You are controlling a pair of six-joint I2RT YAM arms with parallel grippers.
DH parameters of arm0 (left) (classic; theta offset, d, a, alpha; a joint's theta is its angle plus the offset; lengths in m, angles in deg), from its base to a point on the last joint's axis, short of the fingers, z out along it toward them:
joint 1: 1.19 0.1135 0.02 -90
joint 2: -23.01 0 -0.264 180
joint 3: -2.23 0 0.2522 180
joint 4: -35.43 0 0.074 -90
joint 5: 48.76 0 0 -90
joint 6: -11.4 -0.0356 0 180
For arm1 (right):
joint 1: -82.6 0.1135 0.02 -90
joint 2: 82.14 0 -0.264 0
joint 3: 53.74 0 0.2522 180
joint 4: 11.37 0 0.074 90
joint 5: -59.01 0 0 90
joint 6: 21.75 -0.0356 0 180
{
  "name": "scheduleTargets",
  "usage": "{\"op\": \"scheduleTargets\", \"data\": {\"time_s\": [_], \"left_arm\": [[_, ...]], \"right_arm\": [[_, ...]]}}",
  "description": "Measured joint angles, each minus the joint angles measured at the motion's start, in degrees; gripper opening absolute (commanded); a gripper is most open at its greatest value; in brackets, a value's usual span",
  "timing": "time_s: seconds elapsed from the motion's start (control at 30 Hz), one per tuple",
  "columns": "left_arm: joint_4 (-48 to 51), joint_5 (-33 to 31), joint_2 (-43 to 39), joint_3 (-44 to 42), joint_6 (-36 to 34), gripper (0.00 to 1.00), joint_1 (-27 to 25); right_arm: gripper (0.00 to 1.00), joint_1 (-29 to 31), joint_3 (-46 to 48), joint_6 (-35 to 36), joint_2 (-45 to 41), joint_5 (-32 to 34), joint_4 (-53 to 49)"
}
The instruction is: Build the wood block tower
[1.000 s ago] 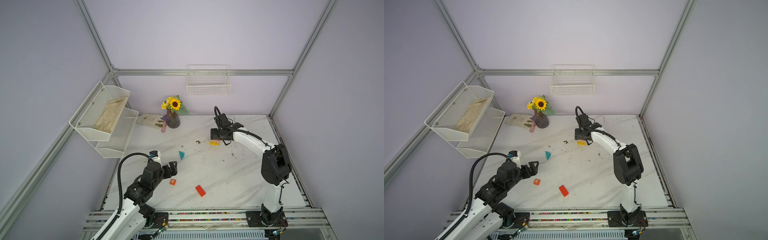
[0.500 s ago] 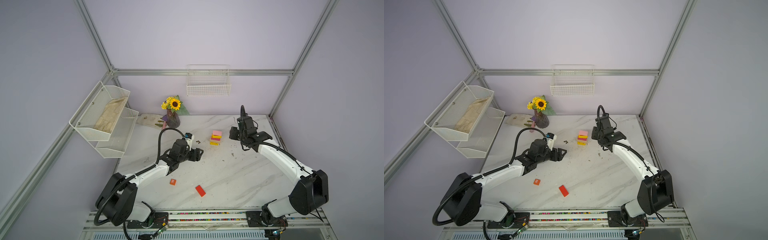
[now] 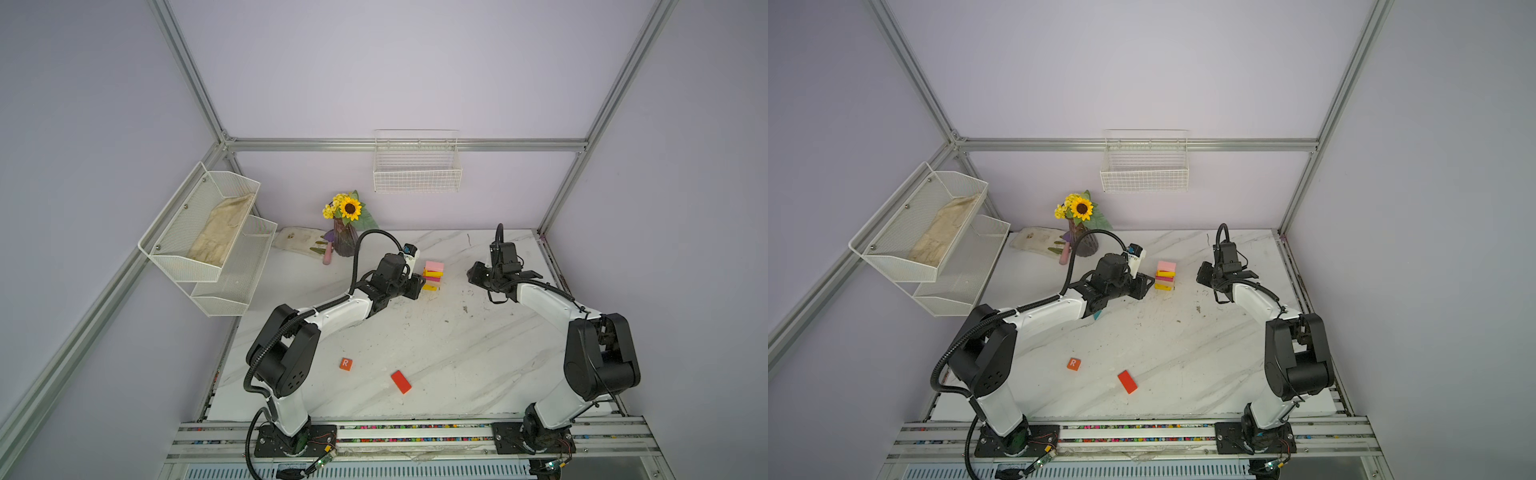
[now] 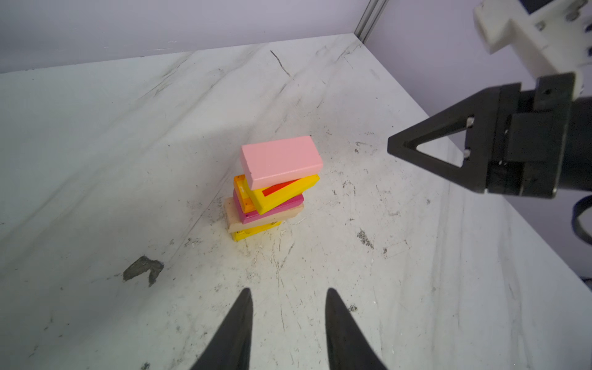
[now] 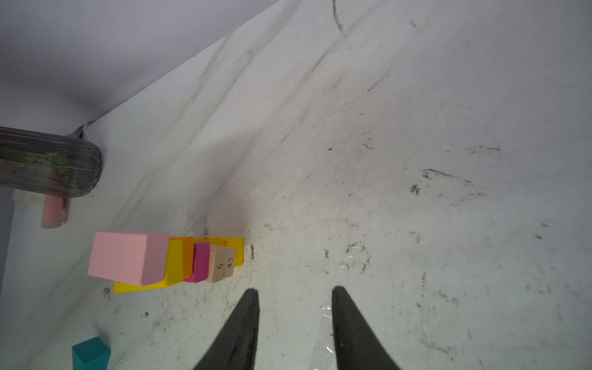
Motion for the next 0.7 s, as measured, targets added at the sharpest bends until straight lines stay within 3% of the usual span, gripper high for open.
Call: {"op": "scheduleTargets", "data": {"time_s": [0.33, 0.7], "left_arm": [[1.03, 5.62, 7.02, 6.38, 8.76, 0.16, 6.69], [7.23, 7.8, 13.94, 15.74, 10.75, 0.16, 6.82]], "right_arm": [[0.32, 0.72, -0.35, -1.73, 4.42, -6.25, 5.2], [0.29, 4.11, -3.56, -2.69, 9.64, -7.69, 5.6]]}}
